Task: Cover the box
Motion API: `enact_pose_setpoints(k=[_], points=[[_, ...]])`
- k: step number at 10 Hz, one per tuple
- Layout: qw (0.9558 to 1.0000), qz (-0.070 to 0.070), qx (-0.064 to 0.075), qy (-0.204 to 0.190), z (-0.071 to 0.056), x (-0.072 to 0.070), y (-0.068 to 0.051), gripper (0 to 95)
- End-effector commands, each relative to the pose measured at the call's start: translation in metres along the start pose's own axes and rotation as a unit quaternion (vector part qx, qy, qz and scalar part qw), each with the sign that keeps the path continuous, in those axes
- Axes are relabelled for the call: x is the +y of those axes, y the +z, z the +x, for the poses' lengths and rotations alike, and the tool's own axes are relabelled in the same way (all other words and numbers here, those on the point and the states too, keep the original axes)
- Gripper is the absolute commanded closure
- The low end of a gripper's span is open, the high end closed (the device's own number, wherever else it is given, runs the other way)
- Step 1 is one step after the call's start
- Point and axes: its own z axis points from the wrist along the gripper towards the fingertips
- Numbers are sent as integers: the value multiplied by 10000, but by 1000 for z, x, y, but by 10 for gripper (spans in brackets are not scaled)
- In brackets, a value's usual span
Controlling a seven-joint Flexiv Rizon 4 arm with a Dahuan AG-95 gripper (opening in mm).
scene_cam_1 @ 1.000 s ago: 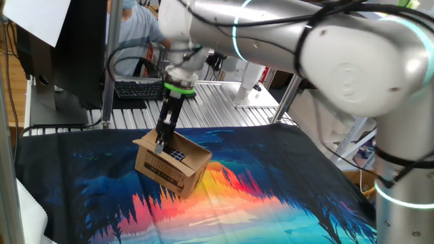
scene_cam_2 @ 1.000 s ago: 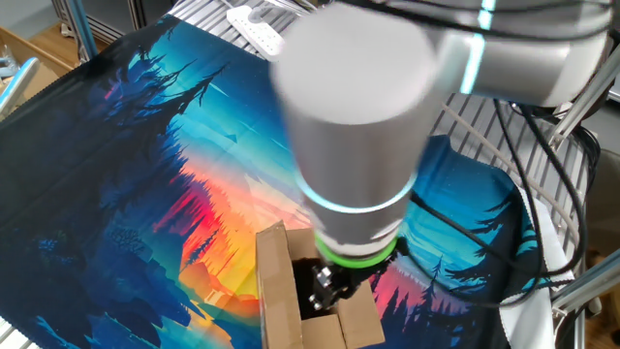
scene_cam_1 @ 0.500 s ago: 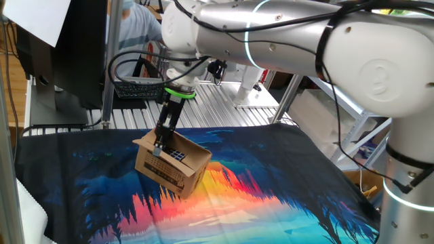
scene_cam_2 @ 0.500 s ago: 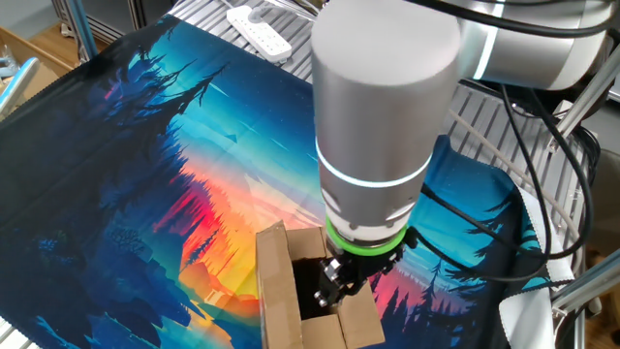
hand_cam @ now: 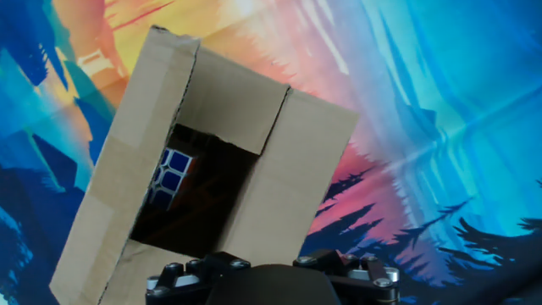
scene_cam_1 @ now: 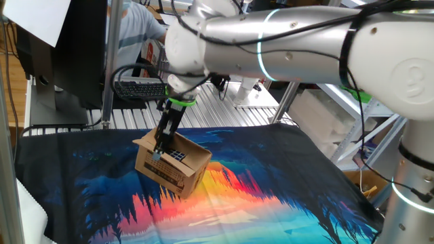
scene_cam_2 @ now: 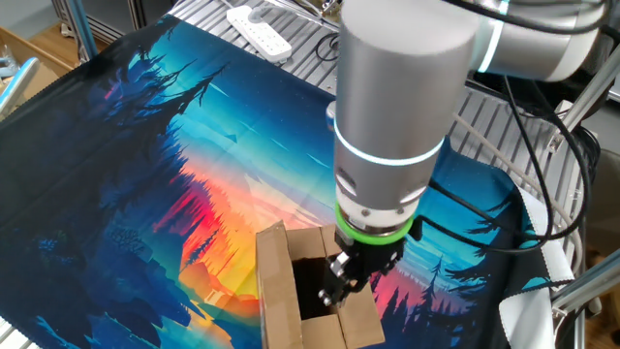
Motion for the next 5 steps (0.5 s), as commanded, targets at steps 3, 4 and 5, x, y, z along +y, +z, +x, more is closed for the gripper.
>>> enact_pose_setpoints(k=[3,4,5], points=[[9998,-57,-19,-193,4,11,17,190],[9997,-27,-48,-235,2,14,14,190],[9995,-3,-66,-310,0,18,11,190]])
